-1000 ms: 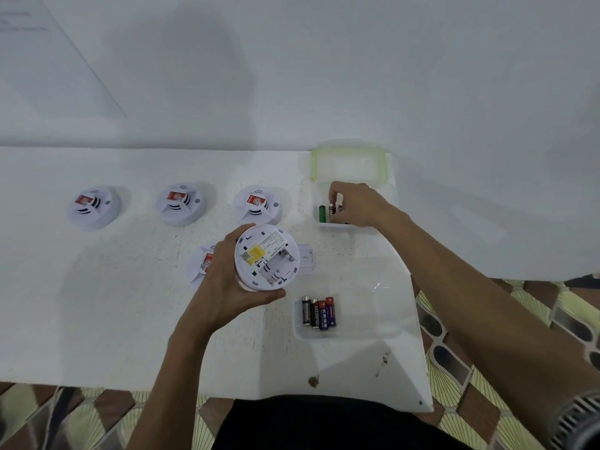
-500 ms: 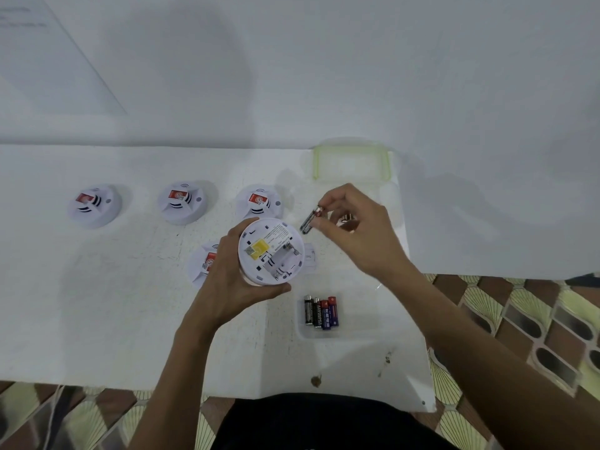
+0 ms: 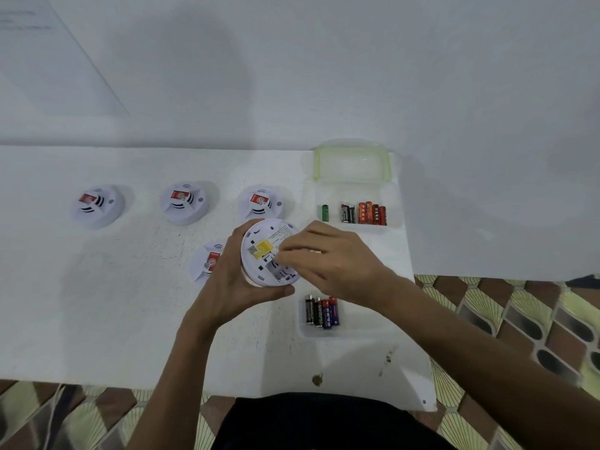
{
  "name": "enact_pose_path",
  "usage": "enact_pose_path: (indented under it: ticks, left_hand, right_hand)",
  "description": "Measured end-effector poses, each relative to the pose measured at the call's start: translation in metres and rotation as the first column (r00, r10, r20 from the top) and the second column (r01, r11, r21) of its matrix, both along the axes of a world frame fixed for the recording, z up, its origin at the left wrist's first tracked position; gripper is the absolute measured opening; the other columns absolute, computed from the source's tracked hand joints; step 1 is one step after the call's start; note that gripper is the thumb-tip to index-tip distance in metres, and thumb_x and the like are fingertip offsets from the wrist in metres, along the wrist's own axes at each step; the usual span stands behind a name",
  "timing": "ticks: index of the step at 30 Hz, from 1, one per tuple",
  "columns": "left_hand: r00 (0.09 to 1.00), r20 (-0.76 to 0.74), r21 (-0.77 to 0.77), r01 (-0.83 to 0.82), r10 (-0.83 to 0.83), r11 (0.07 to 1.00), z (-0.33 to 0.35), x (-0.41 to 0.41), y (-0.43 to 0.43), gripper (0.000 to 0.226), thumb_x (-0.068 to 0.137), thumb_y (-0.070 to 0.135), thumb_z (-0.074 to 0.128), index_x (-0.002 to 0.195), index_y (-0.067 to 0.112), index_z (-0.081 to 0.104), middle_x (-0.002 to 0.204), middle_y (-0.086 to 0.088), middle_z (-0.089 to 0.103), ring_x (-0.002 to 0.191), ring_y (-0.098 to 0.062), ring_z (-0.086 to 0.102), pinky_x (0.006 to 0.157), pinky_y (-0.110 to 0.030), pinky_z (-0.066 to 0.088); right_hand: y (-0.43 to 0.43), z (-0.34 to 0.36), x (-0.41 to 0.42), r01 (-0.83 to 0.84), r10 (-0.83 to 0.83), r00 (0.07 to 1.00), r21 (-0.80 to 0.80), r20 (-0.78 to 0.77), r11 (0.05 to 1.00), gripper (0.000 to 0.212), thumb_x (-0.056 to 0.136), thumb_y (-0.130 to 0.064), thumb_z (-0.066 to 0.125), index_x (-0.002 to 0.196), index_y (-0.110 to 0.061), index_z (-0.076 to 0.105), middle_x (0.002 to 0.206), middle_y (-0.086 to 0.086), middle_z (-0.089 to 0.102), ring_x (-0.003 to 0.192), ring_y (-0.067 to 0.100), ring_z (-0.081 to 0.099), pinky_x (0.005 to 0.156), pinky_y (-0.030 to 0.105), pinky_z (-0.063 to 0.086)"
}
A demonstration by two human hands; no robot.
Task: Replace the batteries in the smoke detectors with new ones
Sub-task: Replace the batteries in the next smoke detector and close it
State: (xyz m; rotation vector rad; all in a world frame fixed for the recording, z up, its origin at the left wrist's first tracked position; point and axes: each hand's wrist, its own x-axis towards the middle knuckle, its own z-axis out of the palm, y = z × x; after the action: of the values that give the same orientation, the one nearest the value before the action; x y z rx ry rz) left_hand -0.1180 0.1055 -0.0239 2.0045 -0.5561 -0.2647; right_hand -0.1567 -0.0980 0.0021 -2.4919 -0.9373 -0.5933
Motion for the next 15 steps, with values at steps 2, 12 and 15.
enact_pose_path:
  ticks: [2,12,15]
  left_hand:
    - [1.0,0.012,0.009,0.02,-0.02,1.0,0.005,0.0,0.002,0.088,0.05,0.091,0.055,0.127,0.061,0.026,0.121,0.053,0.035,0.112,0.03,0.033,0.089,0.006,0.028]
    - [0.987,0.138,0.089,0.064,-0.076,0.994,0.011,0.008,0.013,0.092,0.059,0.064,0.077,0.135,0.045,0.029,0.128,0.032,0.044,0.118,0.0,0.049,0.1,-0.022,0.044]
    - [0.997,0.073,0.058,0.02,-0.025,0.998,0.016,0.006,0.013,0.098,0.054,0.044,0.089,0.131,0.051,0.029,0.124,0.023,0.048,0.112,0.003,0.05,0.091,-0.01,0.043]
  right_hand:
    - [0.001,0.005,0.001,-0.045,0.046,0.999,-0.06,0.023,0.997,0.017,0.088,-0.012,0.068,0.103,-0.016,0.073,0.104,0.004,0.071,0.089,0.024,0.062,0.065,0.032,0.054]
    - [0.001,0.0,0.012,-0.074,0.073,0.997,-0.054,-0.029,0.996,0.022,0.086,-0.015,0.07,0.105,-0.025,0.075,0.103,0.013,0.065,0.09,0.029,0.056,0.069,0.04,0.048]
    - [-0.001,0.0,0.015,-0.06,0.06,0.998,-0.019,-0.023,0.998,0.025,0.088,-0.013,0.066,0.107,-0.026,0.075,0.105,0.013,0.064,0.093,0.029,0.055,0.074,0.037,0.046]
